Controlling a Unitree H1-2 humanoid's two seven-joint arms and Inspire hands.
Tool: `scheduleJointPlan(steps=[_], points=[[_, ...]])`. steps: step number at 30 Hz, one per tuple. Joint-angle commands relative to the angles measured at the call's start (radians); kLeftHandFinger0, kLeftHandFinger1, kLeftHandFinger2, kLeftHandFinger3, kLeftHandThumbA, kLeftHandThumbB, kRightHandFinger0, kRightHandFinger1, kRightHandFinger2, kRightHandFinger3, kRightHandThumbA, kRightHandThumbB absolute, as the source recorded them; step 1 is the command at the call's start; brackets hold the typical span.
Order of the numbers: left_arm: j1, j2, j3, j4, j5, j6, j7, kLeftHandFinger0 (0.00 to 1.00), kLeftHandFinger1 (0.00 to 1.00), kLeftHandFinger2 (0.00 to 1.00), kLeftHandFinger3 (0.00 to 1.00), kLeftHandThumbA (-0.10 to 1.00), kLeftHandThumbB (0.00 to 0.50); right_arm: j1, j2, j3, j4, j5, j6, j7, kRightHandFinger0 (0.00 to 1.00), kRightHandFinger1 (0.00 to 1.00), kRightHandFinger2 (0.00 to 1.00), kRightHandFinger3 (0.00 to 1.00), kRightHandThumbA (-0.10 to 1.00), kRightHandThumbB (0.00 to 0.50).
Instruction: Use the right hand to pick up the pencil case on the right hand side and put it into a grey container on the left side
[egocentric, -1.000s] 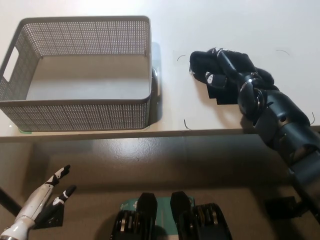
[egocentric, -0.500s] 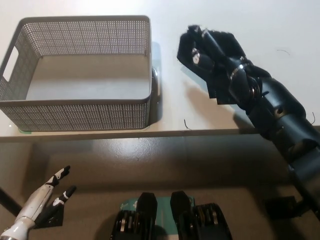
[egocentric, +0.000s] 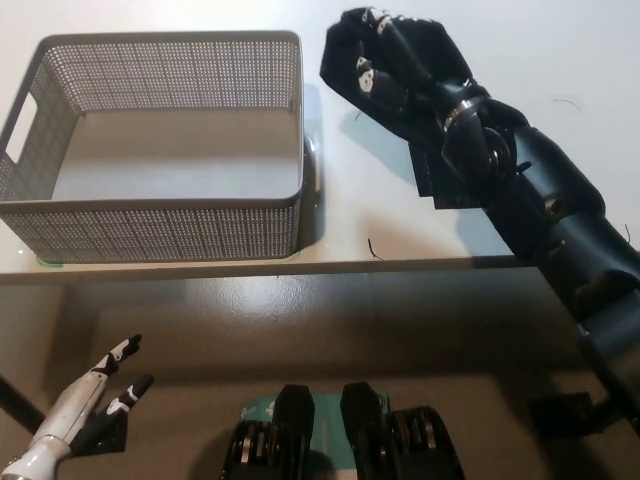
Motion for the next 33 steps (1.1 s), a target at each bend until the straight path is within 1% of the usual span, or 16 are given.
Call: scheduleJointPlan(steps=[1, 6, 7, 8, 12, 13, 14, 15, 16, 18, 20, 22, 23, 25, 28, 33], points=[[0.001, 0.04, 0.004, -0.019, 0.004, -0.008, -0.001, 1.0, 1.0, 1.0, 1.0, 1.0, 0.216, -0.06, -0.002, -0.03, -0.104, 0.029, -0.019, 0.013, 0.0, 0.48, 0.79, 0.87, -0.1, 0.165], [0.002, 0.036, -0.001, -0.011, 0.015, -0.019, 0.01, 1.0, 1.0, 1.0, 1.0, 1.0, 0.21, -0.074, 0.037, -0.017, -0.185, -0.007, -0.006, 0.003, 0.0, 0.48, 0.79, 0.94, -0.1, 0.187], [0.003, 0.036, -0.002, -0.01, 0.017, -0.021, 0.011, 1.0, 1.0, 1.0, 1.0, 1.0, 0.209, -0.08, 0.049, -0.015, -0.196, -0.009, 0.004, 0.008, 0.0, 0.49, 0.8, 0.95, -0.1, 0.178], [0.005, 0.037, -0.002, -0.012, 0.017, -0.021, 0.01, 1.0, 1.0, 1.0, 1.0, 1.0, 0.207, -0.093, 0.069, -0.014, -0.204, -0.008, 0.024, 0.022, 0.02, 0.52, 0.86, 1.0, -0.1, 0.154], [0.003, 0.034, -0.005, -0.014, 0.018, -0.012, 0.007, 1.0, 1.0, 1.0, 1.0, 1.0, 0.219, -0.129, 0.116, -0.012, -0.204, -0.014, 0.042, 0.028, 0.0, 0.49, 0.81, 0.94, -0.1, 0.167], [0.003, 0.035, -0.007, -0.013, 0.02, -0.016, 0.008, 1.0, 1.0, 1.0, 1.0, 1.0, 0.218, -0.148, 0.135, -0.006, -0.193, -0.022, 0.055, 0.029, 0.01, 0.44, 0.76, 0.87, -0.1, 0.197], [0.002, 0.035, -0.008, -0.009, 0.022, -0.019, 0.009, 1.0, 1.0, 1.0, 1.0, 1.0, 0.223, -0.161, 0.148, -0.006, -0.182, -0.02, 0.06, 0.032, 0.0, 0.34, 0.59, 0.73, -0.1, 0.227], [0.0, 0.036, -0.009, -0.003, 0.024, -0.024, 0.011, 1.0, 1.0, 1.0, 1.0, 1.0, 0.224, -0.174, 0.164, -0.005, -0.166, -0.018, 0.058, 0.029, 0.0, 0.29, 0.55, 0.56, -0.1, 0.214], [0.001, 0.037, -0.01, -0.004, 0.028, -0.022, 0.011, 1.0, 1.0, 1.0, 1.0, 1.0, 0.227, -0.191, 0.184, -0.004, -0.146, -0.016, 0.064, 0.032, 0.0, 0.29, 0.6, 0.48, -0.1, 0.193], [0.004, 0.038, -0.011, -0.012, 0.027, -0.016, 0.006, 1.0, 1.0, 1.0, 1.0, 1.0, 0.219, -0.212, 0.208, -0.002, -0.109, -0.017, 0.055, 0.016, 0.0, 0.35, 0.75, 0.59, -0.1, 0.191], [0.0, 0.037, -0.014, -0.009, 0.025, -0.019, 0.003, 1.0, 1.0, 1.0, 1.0, 1.0, 0.229, -0.232, 0.228, 0.0, -0.07, -0.015, 0.038, 0.004, 0.0, 0.4, 0.79, 0.69, -0.1, 0.187], [-0.003, 0.036, -0.015, -0.008, 0.026, -0.026, 0.006, 1.0, 1.0, 1.0, 1.0, 1.0, 0.224, -0.25, 0.246, 0.001, -0.039, -0.013, 0.036, -0.001, 0.0, 0.41, 0.8, 0.7, -0.1, 0.188], [-0.002, 0.039, -0.019, -0.011, 0.037, -0.029, 0.01, 1.0, 1.0, 1.0, 1.0, 1.0, 0.222, -0.259, 0.256, 0.002, -0.02, -0.009, 0.024, 0.0, 0.0, 0.38, 0.76, 0.68, -0.1, 0.187], [-0.007, 0.04, -0.022, -0.005, 0.036, -0.034, 0.009, 1.0, 1.0, 1.0, 1.0, 1.0, 0.226, -0.273, 0.269, 0.001, 0.009, -0.005, 0.014, -0.003, 0.0, 0.38, 0.75, 0.7, -0.1, 0.182], [-0.01, 0.041, -0.027, -0.001, 0.041, -0.031, 0.01, 1.0, 1.0, 1.0, 1.0, 1.0, 0.196, -0.296, 0.291, 0.001, 0.058, -0.002, 0.013, -0.015, 0.0, 0.4, 0.75, 0.69, -0.1, 0.197], [-0.011, 0.041, -0.034, -0.017, 0.046, -0.021, 0.006, 1.0, 1.0, 1.0, 1.0, 1.0, 0.212, -0.31, 0.313, -0.005, 0.106, 0.011, 0.007, -0.015, 0.0, 0.36, 0.73, 0.74, -0.1, 0.183]])
